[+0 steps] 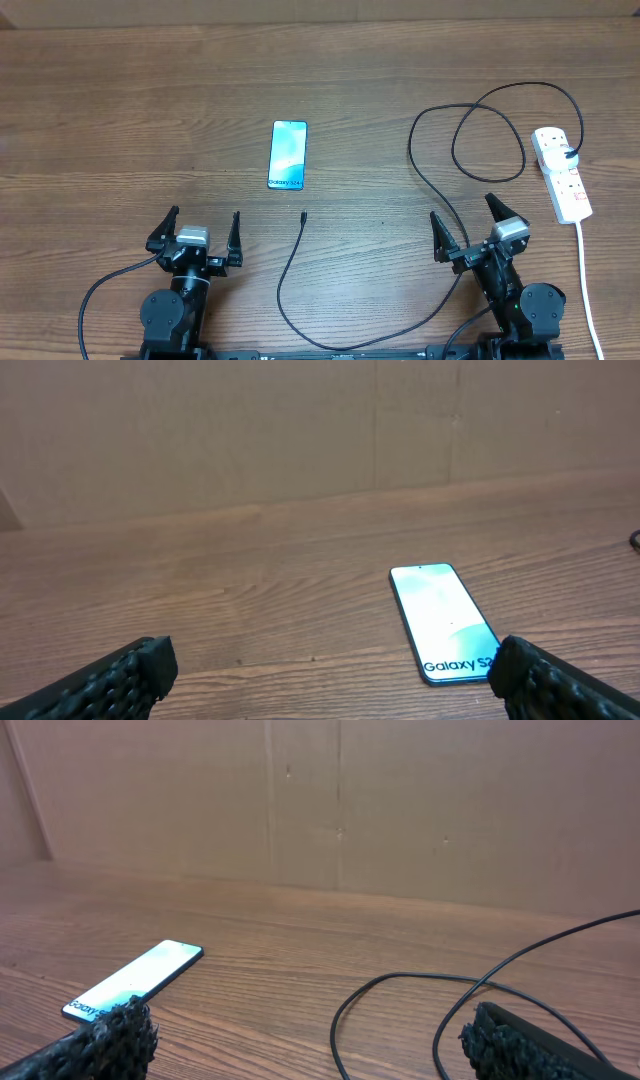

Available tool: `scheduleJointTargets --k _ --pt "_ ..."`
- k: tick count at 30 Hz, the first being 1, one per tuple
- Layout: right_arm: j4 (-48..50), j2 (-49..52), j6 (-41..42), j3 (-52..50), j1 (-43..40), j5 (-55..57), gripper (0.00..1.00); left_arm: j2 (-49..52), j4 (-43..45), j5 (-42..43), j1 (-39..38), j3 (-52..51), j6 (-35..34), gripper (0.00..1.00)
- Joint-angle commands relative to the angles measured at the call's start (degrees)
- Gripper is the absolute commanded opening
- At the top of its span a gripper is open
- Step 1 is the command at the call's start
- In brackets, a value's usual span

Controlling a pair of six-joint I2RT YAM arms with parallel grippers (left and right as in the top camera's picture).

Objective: Plug charger to phone and switch on socket

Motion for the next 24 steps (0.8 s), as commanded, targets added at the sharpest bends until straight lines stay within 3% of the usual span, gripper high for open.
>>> scheduleJointTargets --k 1,24 --pt "0.1 -0.6 0.2 -0.6 0.3 0.8 1.00 -0.7 -0.1 0.0 0.5 -0.2 0.9 1.00" --pt "0.1 -0.6 0.2 -0.6 0.3 0.8 1.00 -0.7 0.0 0.5 0.5 -0.2 0.9 0.99"
